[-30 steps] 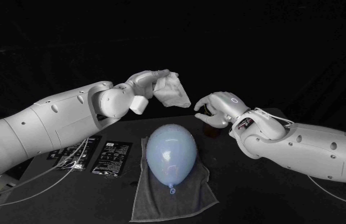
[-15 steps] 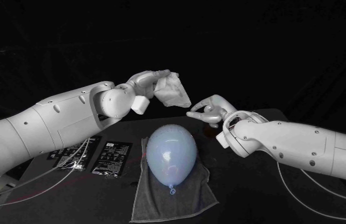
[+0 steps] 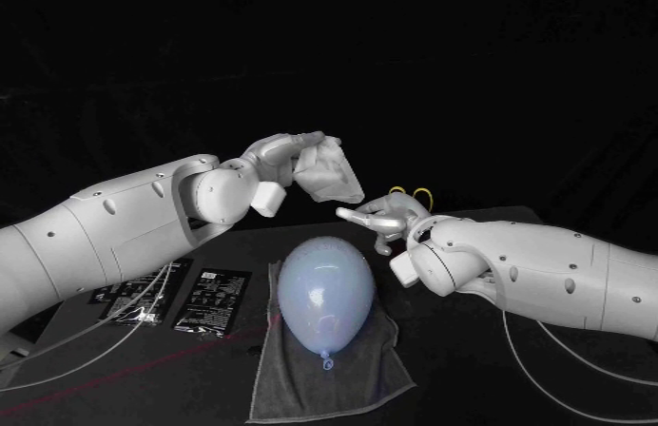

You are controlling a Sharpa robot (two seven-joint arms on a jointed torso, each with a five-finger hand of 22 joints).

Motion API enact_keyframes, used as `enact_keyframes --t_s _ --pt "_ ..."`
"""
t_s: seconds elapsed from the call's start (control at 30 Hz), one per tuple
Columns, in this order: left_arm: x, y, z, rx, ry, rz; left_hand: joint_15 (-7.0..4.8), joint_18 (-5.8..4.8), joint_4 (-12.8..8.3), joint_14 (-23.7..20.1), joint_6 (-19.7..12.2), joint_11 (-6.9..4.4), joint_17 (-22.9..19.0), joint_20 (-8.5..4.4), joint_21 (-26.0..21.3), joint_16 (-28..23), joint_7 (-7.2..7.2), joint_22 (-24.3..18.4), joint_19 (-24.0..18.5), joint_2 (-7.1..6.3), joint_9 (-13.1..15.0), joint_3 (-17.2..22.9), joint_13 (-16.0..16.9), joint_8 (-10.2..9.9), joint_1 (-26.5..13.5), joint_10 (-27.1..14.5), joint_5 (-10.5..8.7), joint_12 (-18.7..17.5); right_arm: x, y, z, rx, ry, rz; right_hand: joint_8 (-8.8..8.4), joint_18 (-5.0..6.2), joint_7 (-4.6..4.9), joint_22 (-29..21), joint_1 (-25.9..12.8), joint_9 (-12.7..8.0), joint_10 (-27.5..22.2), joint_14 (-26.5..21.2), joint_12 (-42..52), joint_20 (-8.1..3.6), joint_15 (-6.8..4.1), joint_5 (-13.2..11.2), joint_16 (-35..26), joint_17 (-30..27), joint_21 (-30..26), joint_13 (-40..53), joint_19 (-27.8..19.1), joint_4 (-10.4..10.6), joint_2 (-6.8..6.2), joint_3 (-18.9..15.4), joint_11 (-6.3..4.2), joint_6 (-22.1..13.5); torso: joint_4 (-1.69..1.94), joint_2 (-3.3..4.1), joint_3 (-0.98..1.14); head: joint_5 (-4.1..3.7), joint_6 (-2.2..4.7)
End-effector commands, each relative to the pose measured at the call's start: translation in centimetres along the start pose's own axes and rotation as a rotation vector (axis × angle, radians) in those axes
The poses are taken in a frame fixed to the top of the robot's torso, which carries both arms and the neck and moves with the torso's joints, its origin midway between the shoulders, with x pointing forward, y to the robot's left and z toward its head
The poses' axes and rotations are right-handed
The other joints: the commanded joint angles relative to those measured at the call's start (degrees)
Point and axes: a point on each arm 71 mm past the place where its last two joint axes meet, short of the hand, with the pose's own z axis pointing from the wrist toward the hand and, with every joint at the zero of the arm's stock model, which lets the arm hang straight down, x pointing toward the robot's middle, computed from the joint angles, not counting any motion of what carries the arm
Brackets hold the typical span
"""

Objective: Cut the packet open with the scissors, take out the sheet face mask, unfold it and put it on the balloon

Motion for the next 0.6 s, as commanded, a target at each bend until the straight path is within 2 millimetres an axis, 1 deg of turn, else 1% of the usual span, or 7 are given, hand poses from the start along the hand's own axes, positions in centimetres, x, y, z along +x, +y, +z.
enact_keyframes --t_s 0.03,0.1,0.17,0.3,0.47,0.6 --pt "0.23 -0.24 0.11 0.019 0.002 0.002 -0.01 0.95 0.2 -0.2 0.4 -0.12 -0.1 -0.08 0.3 -0.2 2.25 0.1 0.4 0.11 0.0 0.2 0.0 0.1 -0.5 -0.4 0.12 -0.1 0.37 0.37 0.1 -0.027 0.019 0.119 0.56 0.61 -0.22 0.1 0.9 0.2 0.4 5.1 0.1 0.01 0.25 -0.1 -0.1 11.9 -0.1 9.7 -0.3 0.0 1.08 -0.9 0.18 -0.1 0.03 0.04 0.05 0.06 0.01" --pt "0.23 -0.24 0.13 0.019 0.001 0.002 -0.01 0.95 0.2 -0.2 0.4 -0.12 -0.1 -0.08 0.3 -0.2 2.25 0.1 0.4 0.11 0.0 0.2 0.0 0.1 -0.5 -0.4 0.12 -0.1 0.49 0.55 0.15 -0.043 0.017 0.154 1.34 0.52 -0.37 0.5 3.3 0.5 0.7 5.2 0.5 -0.04 0.16 -0.1 0.0 12.4 0.4 9.9 0.0 -0.6 2.36 -1.1 0.05 0.1 -0.01 0.01 0.05 0.02 -0.05" --pt "0.24 -0.23 0.15 0.019 0.0 0.002 -0.01 0.95 0.2 -0.2 0.4 -0.12 -0.1 -0.08 0.3 -0.2 2.25 0.1 0.4 0.11 0.0 0.2 0.0 0.1 -0.5 -0.4 0.12 -0.1 0.46 0.69 0.18 -0.059 0.008 0.182 1.67 0.44 -0.41 0.8 4.3 0.6 0.9 5.3 0.9 -0.09 0.11 -0.1 0.1 12.7 0.8 10.1 0.2 -0.9 2.85 -1.4 0.01 0.0 -0.05 -0.01 0.04 0.01 -0.04" --pt "0.29 -0.22 0.19 0.019 0.001 0.002 -0.01 0.95 0.2 -0.2 0.4 -0.12 -0.1 -0.08 0.3 -0.2 2.25 0.1 0.4 0.11 0.0 0.2 0.0 0.1 -0.5 -0.4 0.12 -0.1 0.27 0.93 0.28 -0.092 -0.013 0.23 2.25 0.34 -0.43 1.2 6.1 0.8 1.1 5.5 1.2 -0.12 0.11 -0.1 0.3 13.2 1.3 10.3 0.4 -1.6 3.48 -2.0 -0.01 -0.2 -0.01 -0.04 0.02 -0.03 -0.01" --pt "0.32 -0.21 0.2 0.018 0.002 0.002 0.0 0.93 0.2 -0.3 0.5 -0.12 -0.1 -0.09 0.3 -0.3 2.26 0.1 0.4 0.14 0.1 0.2 0.0 0.1 -0.5 -0.4 0.13 -0.1 0.23 1.1 0.42 -0.109 -0.026 0.264 2.51 0.33 -0.47 1.2 6.2 0.9 1.1 5.5 1.3 -0.13 0.09 -0.1 0.3 13.3 1.3 10.3 0.4 -1.6 3.71 -2.2 -0.03 -0.1 -0.04 0.0 0.07 -0.09 0.0" --pt "0.38 -0.19 0.21 0.017 0.004 0.002 0.0 0.93 0.2 -0.3 0.5 -0.12 -0.1 -0.09 0.3 -0.3 2.26 0.1 0.4 0.14 0.1 0.2 0.0 0.1 -0.5 -0.4 0.13 -0.1 0.36 1.21 0.55 -0.113 -0.029 0.278 2.81 0.33 -0.55 1.3 6.3 1.0 1.2 5.5 1.4 -0.15 0.06 -0.1 0.4 13.3 1.3 10.4 0.5 -1.4 4.1 -2.5 -0.09 0.0 -0.04 -0.01 0.05 -0.1 0.01"
